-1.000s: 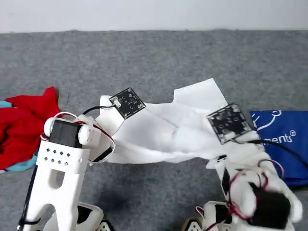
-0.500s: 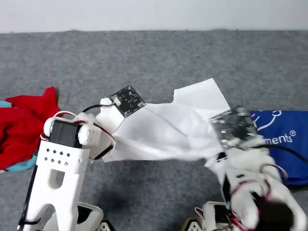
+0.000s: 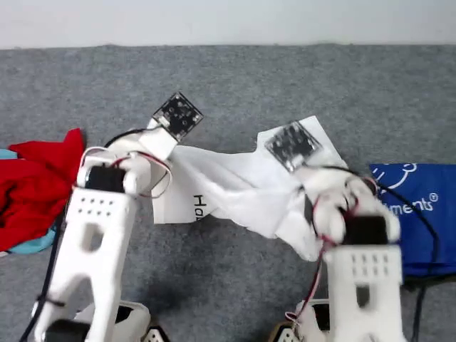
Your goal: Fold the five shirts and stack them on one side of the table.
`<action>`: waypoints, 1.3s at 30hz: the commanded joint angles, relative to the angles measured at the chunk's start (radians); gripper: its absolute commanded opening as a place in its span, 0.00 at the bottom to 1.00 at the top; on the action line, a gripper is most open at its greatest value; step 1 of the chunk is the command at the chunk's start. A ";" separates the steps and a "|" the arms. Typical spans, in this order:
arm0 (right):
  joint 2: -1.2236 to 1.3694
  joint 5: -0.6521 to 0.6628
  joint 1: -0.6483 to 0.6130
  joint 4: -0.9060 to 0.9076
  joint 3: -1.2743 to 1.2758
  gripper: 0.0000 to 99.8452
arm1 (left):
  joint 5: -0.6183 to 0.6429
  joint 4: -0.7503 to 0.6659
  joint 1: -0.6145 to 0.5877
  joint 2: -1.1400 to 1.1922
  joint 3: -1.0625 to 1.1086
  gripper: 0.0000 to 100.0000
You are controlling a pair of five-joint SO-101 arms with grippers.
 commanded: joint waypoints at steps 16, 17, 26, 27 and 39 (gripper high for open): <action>0.957 0.040 -0.010 -0.467 -0.601 0.04 | -0.003 -0.259 -0.029 0.486 -0.180 0.01; 1.006 0.038 -0.010 -0.466 -0.635 0.06 | -0.003 -0.259 -0.029 0.486 -0.182 0.01; 1.297 0.038 -0.012 -0.334 -0.959 0.17 | 0.178 -0.219 -0.097 0.485 -0.275 0.09; 1.308 0.035 -0.005 -0.300 -1.017 0.17 | 0.207 -0.187 -0.107 0.485 -0.309 0.11; 1.218 -0.026 0.188 0.687 -1.603 0.17 | 0.310 0.298 -0.152 0.486 -0.641 0.14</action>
